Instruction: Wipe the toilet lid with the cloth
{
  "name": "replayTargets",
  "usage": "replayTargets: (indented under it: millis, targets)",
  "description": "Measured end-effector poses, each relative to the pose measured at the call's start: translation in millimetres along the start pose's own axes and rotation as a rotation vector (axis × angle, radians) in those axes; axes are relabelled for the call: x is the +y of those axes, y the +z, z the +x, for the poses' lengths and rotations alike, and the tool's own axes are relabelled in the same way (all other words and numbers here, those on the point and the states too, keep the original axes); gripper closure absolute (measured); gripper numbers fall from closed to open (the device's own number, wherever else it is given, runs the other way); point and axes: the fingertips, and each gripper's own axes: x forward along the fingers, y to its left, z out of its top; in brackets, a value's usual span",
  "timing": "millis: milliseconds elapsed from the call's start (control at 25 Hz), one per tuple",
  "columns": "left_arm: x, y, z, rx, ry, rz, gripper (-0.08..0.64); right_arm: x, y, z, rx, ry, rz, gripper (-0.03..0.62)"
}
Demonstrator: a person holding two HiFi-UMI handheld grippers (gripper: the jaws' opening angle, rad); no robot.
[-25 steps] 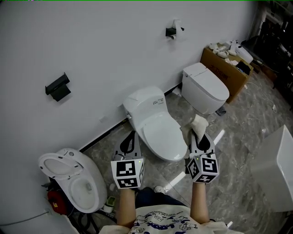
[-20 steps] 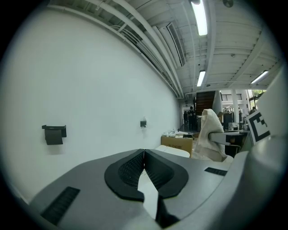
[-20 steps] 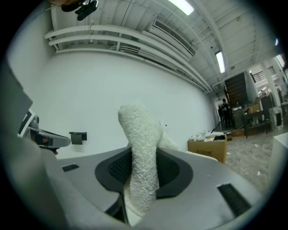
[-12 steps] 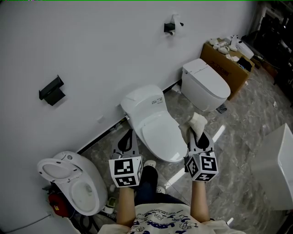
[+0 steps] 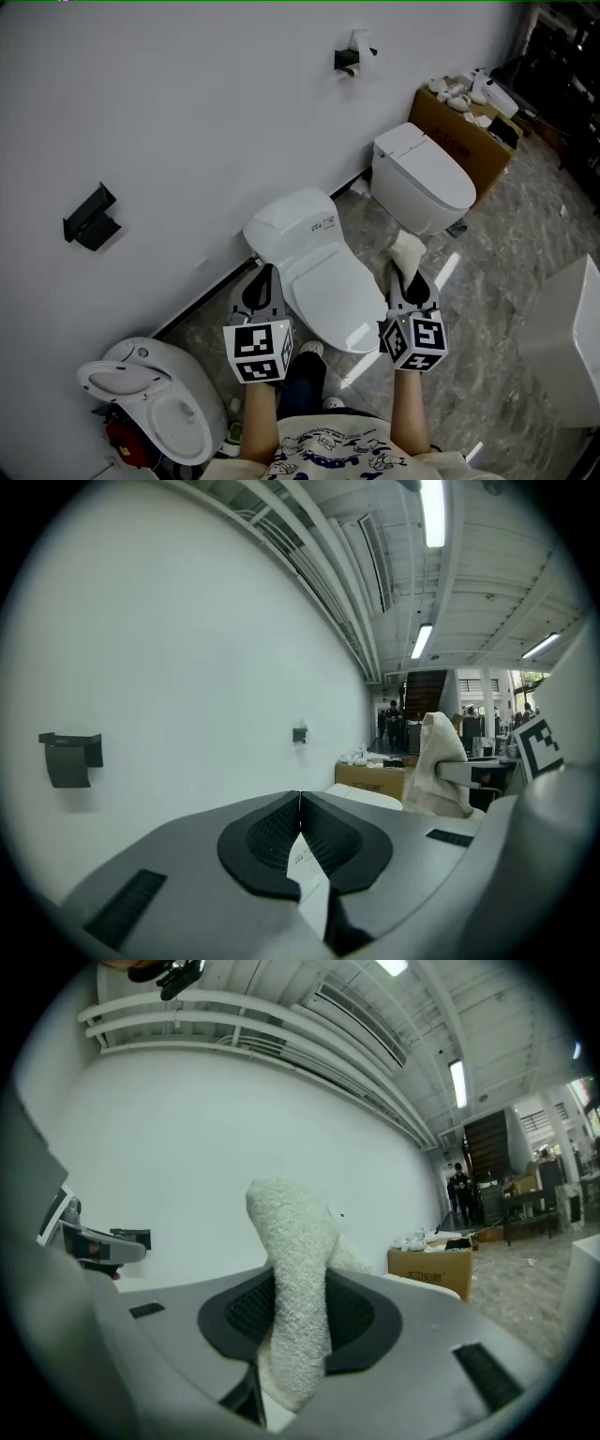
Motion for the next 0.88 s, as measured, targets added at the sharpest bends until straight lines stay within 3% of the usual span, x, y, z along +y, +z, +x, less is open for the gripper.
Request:
replayTargets:
  millis: [560, 880]
  targets:
    - [40, 12, 156, 0.062, -0.116, 0.016, 0.555, -16, -9, 135, 0.065, -0.108, 0.019, 0.474]
    - [52, -15, 217, 0.140, -0.183, 0.016, 0.555, -19, -40, 184, 0.138, -0.154, 0.020, 0.474]
